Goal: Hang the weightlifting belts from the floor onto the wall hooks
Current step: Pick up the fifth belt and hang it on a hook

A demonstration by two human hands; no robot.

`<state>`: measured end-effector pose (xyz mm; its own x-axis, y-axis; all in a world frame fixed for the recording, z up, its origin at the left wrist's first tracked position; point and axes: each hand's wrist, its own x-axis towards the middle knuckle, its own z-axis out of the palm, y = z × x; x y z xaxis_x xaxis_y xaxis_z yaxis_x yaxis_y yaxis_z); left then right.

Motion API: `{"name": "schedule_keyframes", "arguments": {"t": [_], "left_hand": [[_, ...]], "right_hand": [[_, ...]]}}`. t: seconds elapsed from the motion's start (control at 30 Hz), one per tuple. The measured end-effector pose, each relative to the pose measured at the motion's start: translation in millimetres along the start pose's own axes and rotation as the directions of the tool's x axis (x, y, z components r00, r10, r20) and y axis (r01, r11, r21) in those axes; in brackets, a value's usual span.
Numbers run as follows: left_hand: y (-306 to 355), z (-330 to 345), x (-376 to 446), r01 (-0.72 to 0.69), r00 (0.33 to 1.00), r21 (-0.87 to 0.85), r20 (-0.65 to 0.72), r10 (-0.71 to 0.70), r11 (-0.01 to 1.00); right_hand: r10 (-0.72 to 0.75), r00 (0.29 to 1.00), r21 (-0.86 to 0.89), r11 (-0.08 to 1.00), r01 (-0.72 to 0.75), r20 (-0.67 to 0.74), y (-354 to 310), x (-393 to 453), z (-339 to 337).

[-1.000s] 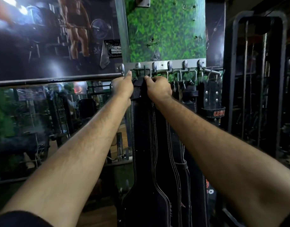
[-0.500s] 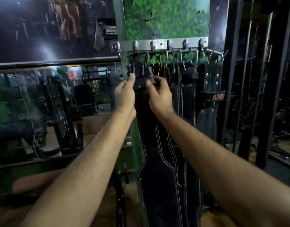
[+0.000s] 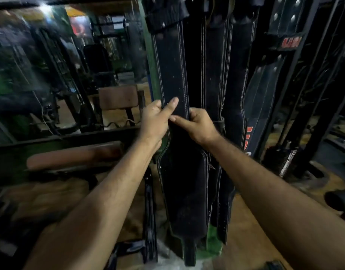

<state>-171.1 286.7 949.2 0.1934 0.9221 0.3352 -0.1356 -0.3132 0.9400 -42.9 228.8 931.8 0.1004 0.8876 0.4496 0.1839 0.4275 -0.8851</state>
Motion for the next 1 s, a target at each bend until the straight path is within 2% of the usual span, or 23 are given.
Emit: {"name": "schedule_keyframes", "arguments": {"t": [0.13, 0.23, 0.33, 0.4, 0.47, 0.67, 0.8, 1.0], "left_hand": [[-63, -22, -26, 0.029, 0.994, 0.078, 0.106, -0.037, 0.996], [-94, -41, -42, 0.041, 0.994, 0.201, 0.095, -0.062, 0.979], [-111, -51, -54, 0.045, 0.997, 0.151, 0.051, -0.053, 0.987], [-127, -52, -66, 0.105, 0.994, 0.069, 0.015, -0.106, 0.992], [-151, -55, -85, 0.193, 0.981, 0.046, -0.002, -0.193, 0.980], [-239, -68, -135, 0.363, 0.928, 0.142, 0.029, -0.371, 0.921], [-316, -85, -178, 0.486, 0.870, 0.165, -0.001, -0.492, 0.858], [-402, -92, -209, 0.540, 0.834, 0.195, 0.002, -0.551, 0.819]], "right_hand": [[0.092, 0.994, -0.045, 0.995, -0.090, 0.065, 55, -25, 4], [0.112, 0.993, -0.048, 0.993, -0.110, 0.034, 81, -39, 7], [0.162, 0.986, 0.070, 0.985, -0.159, -0.037, 104, -43, 11], [0.222, 0.971, 0.145, 0.967, -0.208, -0.091, 120, -57, 18], [0.275, 0.956, 0.132, 0.956, -0.260, -0.104, 144, -81, 25], [0.417, 0.906, 0.072, 0.908, -0.412, -0.068, 230, -146, 38], [0.557, 0.828, 0.098, 0.829, -0.551, -0.057, 300, -201, 56], [0.620, 0.784, 0.141, 0.780, -0.610, -0.036, 388, -247, 75]]}}
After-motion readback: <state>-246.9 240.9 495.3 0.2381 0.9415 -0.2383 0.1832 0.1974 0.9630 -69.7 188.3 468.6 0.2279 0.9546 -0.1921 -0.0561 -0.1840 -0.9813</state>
